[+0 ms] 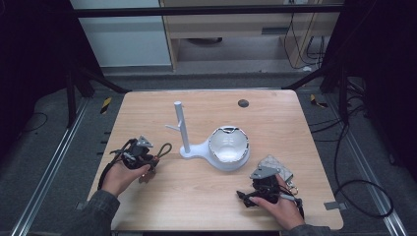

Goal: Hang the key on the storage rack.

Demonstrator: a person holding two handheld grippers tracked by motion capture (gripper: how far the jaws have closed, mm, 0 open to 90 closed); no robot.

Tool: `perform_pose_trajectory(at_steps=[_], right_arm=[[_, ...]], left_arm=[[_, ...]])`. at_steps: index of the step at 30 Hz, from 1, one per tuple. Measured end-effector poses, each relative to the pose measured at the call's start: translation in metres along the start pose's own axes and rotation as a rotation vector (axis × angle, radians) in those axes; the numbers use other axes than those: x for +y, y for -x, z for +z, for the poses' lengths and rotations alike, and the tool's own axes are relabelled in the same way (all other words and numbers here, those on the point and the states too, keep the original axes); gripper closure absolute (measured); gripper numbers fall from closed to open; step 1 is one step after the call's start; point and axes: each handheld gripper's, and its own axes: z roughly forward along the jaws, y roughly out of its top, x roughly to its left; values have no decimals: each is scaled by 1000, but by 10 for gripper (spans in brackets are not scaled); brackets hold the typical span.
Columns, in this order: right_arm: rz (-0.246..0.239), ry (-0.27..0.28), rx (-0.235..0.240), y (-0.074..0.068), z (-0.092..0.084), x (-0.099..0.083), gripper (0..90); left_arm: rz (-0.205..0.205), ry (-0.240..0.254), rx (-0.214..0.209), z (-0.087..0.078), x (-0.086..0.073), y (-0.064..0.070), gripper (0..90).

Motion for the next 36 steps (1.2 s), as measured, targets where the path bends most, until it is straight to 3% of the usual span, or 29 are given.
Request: perform_pose_trajectory(at_steps=[4, 17, 25, 36], right_arm=[[0, 0, 0, 0, 0, 0, 13], [0, 0, 0, 0, 0, 0, 11], [0, -1, 0, 0, 0, 0, 11], [0, 0, 0, 0, 0, 0, 11]], left_arm=[[5, 72, 0, -12, -4, 9, 658], [31, 234, 13, -36, -1, 34, 661], [63, 278, 14, -42, 3, 50, 662], [83, 313, -1, -48, 5, 62, 662]])
